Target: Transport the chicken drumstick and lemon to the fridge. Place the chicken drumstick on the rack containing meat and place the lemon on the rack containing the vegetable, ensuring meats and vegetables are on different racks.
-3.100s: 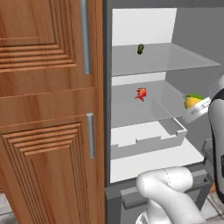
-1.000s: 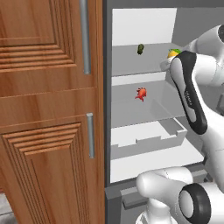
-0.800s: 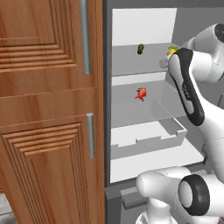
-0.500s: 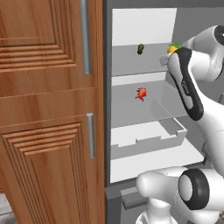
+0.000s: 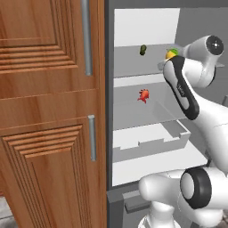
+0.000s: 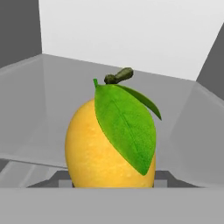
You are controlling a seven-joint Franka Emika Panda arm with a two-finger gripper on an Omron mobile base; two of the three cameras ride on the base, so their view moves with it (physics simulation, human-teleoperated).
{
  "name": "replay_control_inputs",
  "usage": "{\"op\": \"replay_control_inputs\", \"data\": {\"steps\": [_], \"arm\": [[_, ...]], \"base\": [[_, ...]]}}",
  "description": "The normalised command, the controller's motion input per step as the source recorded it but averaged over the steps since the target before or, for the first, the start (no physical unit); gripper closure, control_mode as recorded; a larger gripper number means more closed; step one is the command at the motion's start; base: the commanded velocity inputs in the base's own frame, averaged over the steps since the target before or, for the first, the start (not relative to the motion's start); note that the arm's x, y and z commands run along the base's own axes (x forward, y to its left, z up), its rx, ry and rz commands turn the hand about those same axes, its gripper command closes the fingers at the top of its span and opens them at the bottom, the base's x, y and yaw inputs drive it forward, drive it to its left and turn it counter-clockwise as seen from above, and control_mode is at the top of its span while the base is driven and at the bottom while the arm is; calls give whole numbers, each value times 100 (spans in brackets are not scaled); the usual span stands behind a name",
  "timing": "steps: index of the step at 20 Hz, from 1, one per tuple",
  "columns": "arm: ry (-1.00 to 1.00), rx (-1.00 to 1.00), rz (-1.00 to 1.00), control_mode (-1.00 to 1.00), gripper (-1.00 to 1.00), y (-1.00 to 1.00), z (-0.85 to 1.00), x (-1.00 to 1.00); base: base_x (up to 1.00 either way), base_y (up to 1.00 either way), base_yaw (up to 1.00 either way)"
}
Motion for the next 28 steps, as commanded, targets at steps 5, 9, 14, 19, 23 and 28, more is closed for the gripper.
{"op": "replay_control_inputs", "data": {"steps": [5, 9, 14, 19, 23, 28], "arm": [[24, 0, -2, -100, 100, 0, -6, 23], [30, 0, -3, -100, 100, 0, 0, 16], [10, 0, -1, -100, 100, 0, -1, 15], [-1, 0, 0, -100, 100, 0, 0, 11], [-9, 0, 0, -100, 100, 0, -16, 0], [-1, 0, 0, -100, 100, 0, -32, 20]], "base": [[0, 0, 0], [0, 0, 0], [0, 0, 0], [0, 0, 0], [0, 0, 0], [0, 0, 0]]}}
